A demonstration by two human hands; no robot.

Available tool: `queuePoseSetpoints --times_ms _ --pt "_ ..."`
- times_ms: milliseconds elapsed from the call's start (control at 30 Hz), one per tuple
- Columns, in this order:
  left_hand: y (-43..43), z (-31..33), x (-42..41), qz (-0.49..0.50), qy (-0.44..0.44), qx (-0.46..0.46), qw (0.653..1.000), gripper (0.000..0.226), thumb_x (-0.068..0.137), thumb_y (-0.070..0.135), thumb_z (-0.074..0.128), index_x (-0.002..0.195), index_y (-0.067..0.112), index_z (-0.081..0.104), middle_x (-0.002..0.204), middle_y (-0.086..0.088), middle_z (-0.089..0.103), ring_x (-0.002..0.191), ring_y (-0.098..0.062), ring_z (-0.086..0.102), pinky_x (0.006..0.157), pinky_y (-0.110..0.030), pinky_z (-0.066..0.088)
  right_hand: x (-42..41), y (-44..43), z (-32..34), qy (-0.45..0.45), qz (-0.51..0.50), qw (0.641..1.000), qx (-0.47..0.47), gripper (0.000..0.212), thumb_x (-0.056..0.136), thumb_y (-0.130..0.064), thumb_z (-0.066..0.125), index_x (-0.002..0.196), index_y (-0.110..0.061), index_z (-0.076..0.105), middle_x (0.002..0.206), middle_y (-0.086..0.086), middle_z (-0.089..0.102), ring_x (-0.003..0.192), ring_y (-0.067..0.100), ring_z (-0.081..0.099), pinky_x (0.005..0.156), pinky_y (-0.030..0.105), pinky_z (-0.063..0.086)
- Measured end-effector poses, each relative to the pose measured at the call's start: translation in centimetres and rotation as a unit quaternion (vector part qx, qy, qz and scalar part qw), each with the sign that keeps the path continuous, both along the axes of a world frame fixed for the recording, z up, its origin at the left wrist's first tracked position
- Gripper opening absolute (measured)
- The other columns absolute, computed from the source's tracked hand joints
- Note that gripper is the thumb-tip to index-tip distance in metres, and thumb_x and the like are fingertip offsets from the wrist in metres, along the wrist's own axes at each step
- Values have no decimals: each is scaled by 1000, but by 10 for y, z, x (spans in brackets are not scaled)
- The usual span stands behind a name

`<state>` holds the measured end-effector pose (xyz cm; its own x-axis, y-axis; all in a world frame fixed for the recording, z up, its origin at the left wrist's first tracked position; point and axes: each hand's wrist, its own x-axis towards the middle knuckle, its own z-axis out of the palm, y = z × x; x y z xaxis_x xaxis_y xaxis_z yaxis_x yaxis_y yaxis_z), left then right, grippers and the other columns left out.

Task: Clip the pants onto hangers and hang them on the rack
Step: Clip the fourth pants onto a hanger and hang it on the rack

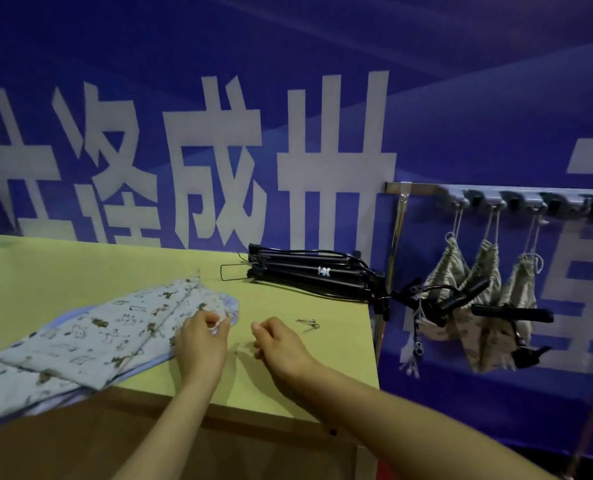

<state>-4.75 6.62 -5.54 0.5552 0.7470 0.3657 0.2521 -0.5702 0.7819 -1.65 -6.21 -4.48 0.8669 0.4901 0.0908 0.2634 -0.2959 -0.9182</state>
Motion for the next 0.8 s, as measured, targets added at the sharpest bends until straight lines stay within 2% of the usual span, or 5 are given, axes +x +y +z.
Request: queuePoseSetpoints --times_ms 167,300,433,533,800 --pt "27 -3 20 -13 0 91 996 25 88 34 60 98 11 62 101 -7 63 99 -25 53 81 -39 44 24 24 -10 -3 -43 997 57 28 98 -39 43 98 -12 54 78 -2 58 75 16 58 86 46 52" --pt "38 -4 39 -21 116 157 980 42 81 47 64 110 16 62 114 -3 61 110 -26 50 88 -38 40 43 36 -12 26 -76 991 109 28 97 -38 44 95 -11 52 77 2 58 64 16 57 77 42 55" --pt "45 -7 48 -29 75 114 990 27 88 25 62 65 12 61 73 -8 63 67 -23 52 60 -31 38 49 42 -13 40 -98 986 126 28 97 -36 45 96 -9 54 75 3 57 57 17 56 70 42 56" --pt "43 -2 42 -15 41 53 998 29 95 15 52 69 7 62 66 -11 58 58 -23 48 59 -31 37 46 41 -9 47 -100 983 144 28 98 -33 45 94 -7 54 72 4 56 57 17 54 68 42 56" --pt "37 -3 34 -10 124 109 986 36 83 37 66 96 3 70 102 -13 67 95 -32 60 77 -38 50 35 34 -10 38 -74 986 143 31 100 -31 40 92 -7 57 69 4 57 54 17 51 52 29 45"
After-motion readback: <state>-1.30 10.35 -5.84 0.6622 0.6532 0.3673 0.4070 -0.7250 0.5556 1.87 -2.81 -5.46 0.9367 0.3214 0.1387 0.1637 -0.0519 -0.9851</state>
